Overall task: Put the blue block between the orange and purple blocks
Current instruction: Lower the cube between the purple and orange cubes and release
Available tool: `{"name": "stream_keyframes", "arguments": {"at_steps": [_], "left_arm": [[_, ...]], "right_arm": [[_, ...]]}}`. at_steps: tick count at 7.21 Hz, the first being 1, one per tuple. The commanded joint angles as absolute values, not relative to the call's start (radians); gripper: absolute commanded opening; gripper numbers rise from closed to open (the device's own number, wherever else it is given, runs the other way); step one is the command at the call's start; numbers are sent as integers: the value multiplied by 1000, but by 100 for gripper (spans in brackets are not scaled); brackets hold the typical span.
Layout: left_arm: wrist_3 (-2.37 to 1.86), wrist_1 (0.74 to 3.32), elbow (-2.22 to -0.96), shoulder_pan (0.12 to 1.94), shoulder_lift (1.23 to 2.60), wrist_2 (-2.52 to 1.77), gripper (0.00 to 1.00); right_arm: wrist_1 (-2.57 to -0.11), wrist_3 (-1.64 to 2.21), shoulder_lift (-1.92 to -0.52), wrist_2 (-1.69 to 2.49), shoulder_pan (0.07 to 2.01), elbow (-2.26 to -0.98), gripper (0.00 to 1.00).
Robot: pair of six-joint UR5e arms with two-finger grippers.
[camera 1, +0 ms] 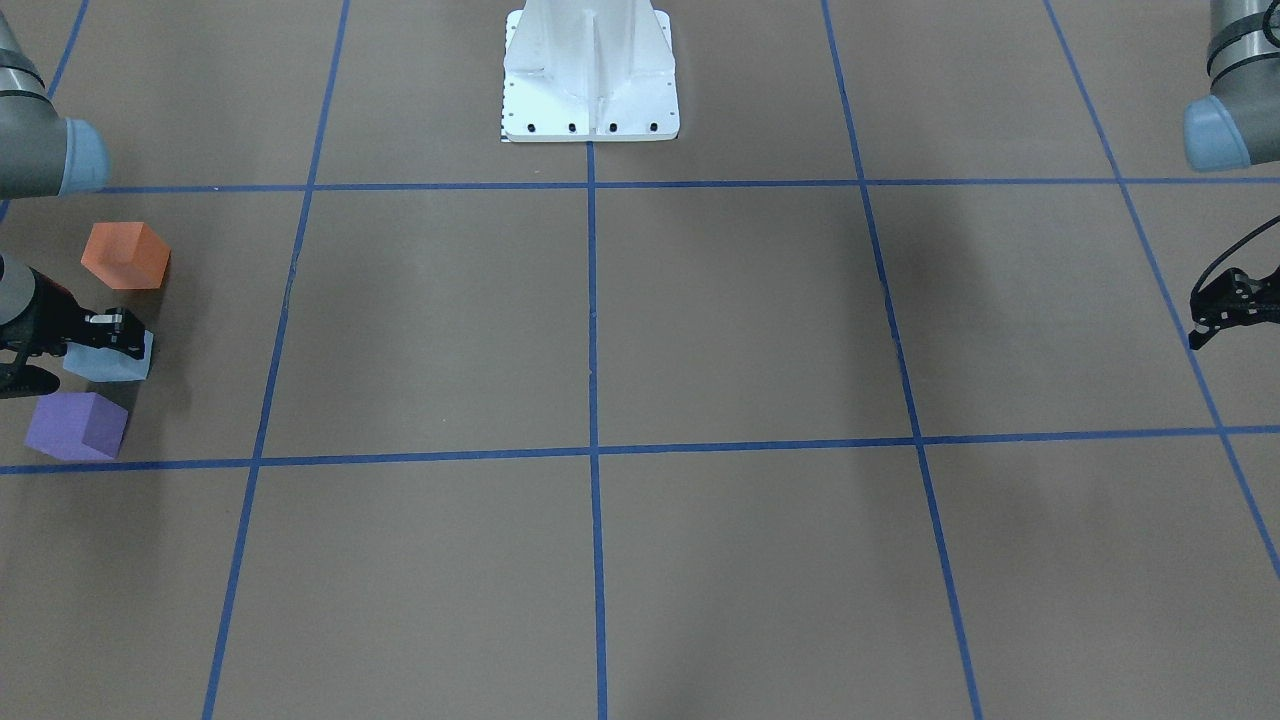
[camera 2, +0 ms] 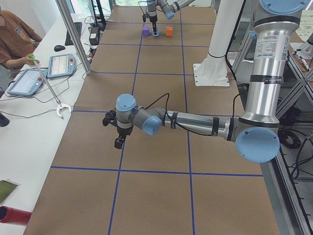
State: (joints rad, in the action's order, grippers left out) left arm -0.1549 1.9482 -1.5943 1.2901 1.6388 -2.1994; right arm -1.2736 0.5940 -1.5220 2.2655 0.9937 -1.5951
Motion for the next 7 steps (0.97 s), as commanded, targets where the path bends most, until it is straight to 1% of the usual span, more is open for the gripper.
{"name": "stream_keyframes", "arguments": {"at_steps": [1,4,6,7], "left_arm": [[-153,1948,-1595,1290,1640,-2198,100],[-155,1948,-1597,1290,1638,-2200,100],[-155,1948,-1597,1290,1638,-2200,100],[-155,1948,-1597,1289,1638,-2200,100]], "right_arm": [[-1269,597,-1532,2299,997,-1601,0],[-1269,600,-1578,2298,1002,-1634,0],[-1269,601,-1586,2287,999,-1632,0],[-1270,603,-1583,2283,997,-1629,40]]}}
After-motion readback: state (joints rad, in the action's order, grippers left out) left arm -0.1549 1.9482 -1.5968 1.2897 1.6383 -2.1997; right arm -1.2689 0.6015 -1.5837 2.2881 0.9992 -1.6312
